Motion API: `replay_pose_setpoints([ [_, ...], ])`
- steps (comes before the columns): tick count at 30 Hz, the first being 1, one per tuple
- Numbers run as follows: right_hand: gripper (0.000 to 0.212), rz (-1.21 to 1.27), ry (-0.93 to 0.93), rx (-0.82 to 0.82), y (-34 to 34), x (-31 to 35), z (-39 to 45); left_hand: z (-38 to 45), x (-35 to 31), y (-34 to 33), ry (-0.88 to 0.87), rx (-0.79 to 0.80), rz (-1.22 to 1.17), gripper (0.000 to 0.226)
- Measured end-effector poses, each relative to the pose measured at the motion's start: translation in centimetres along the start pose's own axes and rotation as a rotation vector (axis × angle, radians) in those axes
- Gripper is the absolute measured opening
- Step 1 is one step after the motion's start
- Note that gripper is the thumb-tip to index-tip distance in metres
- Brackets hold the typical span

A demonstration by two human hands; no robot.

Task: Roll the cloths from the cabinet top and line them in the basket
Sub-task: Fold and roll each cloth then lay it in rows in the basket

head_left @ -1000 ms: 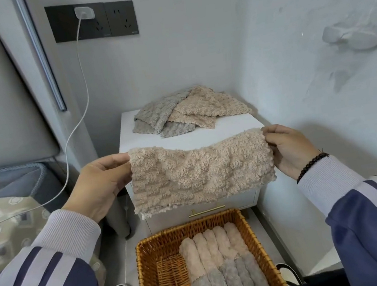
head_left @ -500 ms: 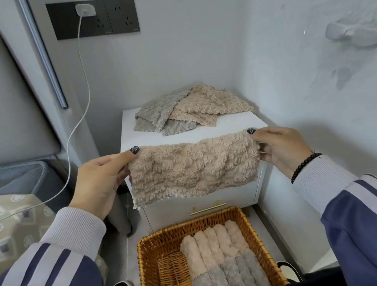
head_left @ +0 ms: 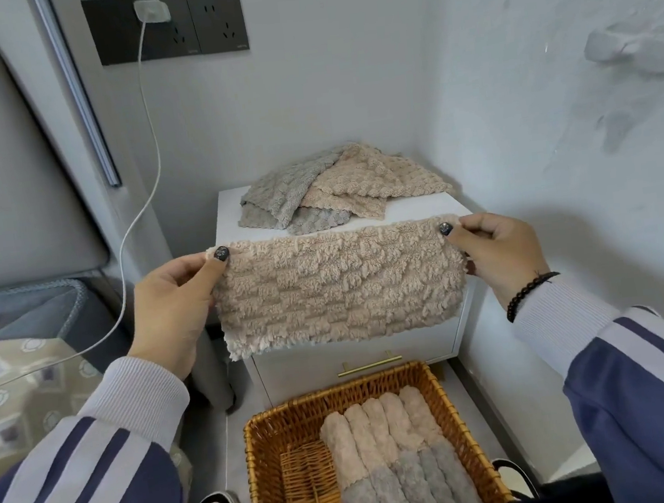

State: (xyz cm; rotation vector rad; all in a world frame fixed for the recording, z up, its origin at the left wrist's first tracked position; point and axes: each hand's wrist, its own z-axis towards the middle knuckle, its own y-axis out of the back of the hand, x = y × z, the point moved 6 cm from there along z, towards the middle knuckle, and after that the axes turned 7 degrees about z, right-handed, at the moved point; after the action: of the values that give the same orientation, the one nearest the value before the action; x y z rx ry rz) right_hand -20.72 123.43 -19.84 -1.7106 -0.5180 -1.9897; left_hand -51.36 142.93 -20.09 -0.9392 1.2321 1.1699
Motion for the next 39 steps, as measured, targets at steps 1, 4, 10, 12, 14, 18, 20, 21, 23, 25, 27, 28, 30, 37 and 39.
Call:
replay_pose_setpoints([
  [1, 0.020, -0.037, 0.000, 0.012, -0.3, -0.1, 0.0, 0.4, 0.2, 0.0, -0.029, -0.012, 0.080, 0.007],
  [4, 0.017, -0.113, -0.014, 0.053, -1.2, -1.0, 0.3, 1.4, 1.1, -0.2, -0.100, -0.056, 0.261, 0.009],
  [10, 0.034, -0.140, -0.012, 0.074, -3.2, -2.3, 2.0, 2.9, 1.8, -1.8, -0.121, -0.064, 0.378, 0.019],
  [12, 0.039, -0.143, -0.027, 0.083, -4.0, -2.7, 2.8, 3.5, 2.3, -2.8, -0.087, 0.032, 0.374, 0.020],
  [14, 0.041, -0.152, -0.043, 0.086, -4.7, -3.3, 3.8, 4.2, 2.8, -3.9, -0.087, 0.106, 0.396, 0.020],
  [18, 0.042, -0.184, -0.058, 0.059, -5.8, -4.4, 5.9, 5.7, 3.7, -4.8, -0.039, 0.113, 0.427, 0.026],
  [20, 0.037, -0.207, -0.066, 0.026, -5.9, -4.6, 6.7, 6.7, 4.4, -4.7, -0.007, 0.111, 0.420, 0.040],
  [21, 0.033, -0.217, -0.063, 0.009, -5.9, -4.7, 7.2, 7.1, 4.6, -4.6, -0.006, 0.121, 0.428, 0.043],
  [23, 0.028, -0.244, -0.059, -0.008, -6.0, -5.0, 8.3, 7.8, 5.2, -4.6, -0.001, 0.129, 0.451, 0.041],
  [25, 0.024, -0.275, -0.057, -0.016, -6.2, -5.2, 9.2, 8.4, 5.6, -4.7, 0.004, 0.133, 0.479, 0.038],
  [27, 0.023, -0.315, -0.061, -0.018, -6.6, -5.4, 10.0, 9.1, 5.6, -4.9, -0.007, 0.125, 0.549, 0.038],
  [28, 0.022, -0.340, -0.060, -0.016, -6.7, -5.4, 10.3, 9.3, 5.5, -5.0, -0.015, 0.119, 0.594, 0.038],
  [30, 0.020, -0.406, -0.063, -0.005, -7.0, -5.5, 10.8, 9.4, 4.9, -4.9, -0.034, 0.086, 0.697, 0.037],
  [37, 0.044, -0.691, 0.300, 0.062, -11.8, -2.8, 9.5, 8.8, 2.3, -6.8, -0.318, -0.018, 1.032, 0.046],
  [39, 0.040, -0.704, 0.486, 0.196, -15.1, -1.8, 8.0, 8.2, 1.9, -9.2, -0.379, 0.102, 0.995, 0.046],
])
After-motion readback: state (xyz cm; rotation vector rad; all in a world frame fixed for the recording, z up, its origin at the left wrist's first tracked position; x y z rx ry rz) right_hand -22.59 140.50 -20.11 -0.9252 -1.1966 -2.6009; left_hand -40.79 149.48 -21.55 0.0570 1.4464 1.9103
